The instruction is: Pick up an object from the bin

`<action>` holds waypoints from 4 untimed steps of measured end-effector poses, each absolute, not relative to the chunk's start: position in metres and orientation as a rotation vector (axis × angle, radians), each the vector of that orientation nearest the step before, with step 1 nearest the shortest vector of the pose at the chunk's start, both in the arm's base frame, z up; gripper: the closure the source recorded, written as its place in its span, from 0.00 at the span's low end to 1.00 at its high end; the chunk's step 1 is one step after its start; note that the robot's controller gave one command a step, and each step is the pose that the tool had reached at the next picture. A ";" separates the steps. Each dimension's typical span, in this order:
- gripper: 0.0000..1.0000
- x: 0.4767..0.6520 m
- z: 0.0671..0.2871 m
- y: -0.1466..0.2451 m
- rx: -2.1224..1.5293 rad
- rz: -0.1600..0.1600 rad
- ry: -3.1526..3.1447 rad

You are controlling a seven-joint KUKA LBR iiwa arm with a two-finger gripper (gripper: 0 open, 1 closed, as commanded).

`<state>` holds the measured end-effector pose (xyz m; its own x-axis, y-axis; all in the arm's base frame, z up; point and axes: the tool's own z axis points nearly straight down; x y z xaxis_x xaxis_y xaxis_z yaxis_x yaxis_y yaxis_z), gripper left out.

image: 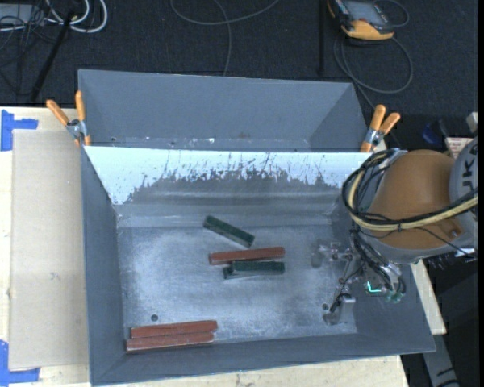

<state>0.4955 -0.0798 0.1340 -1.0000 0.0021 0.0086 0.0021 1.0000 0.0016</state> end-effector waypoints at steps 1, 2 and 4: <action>0.00 0.538 0.181 -0.048 0.092 -0.001 -3.147; 0.00 0.587 0.109 0.003 0.080 0.000 -3.140; 1.00 0.575 0.080 0.036 -0.401 0.000 -3.121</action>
Offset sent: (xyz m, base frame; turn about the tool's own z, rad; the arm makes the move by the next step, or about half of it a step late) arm 0.0402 0.0297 0.0451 -0.0560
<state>0.5754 0.0364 0.0802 -0.9676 0.2525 -0.0047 0.2525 0.9676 0.0009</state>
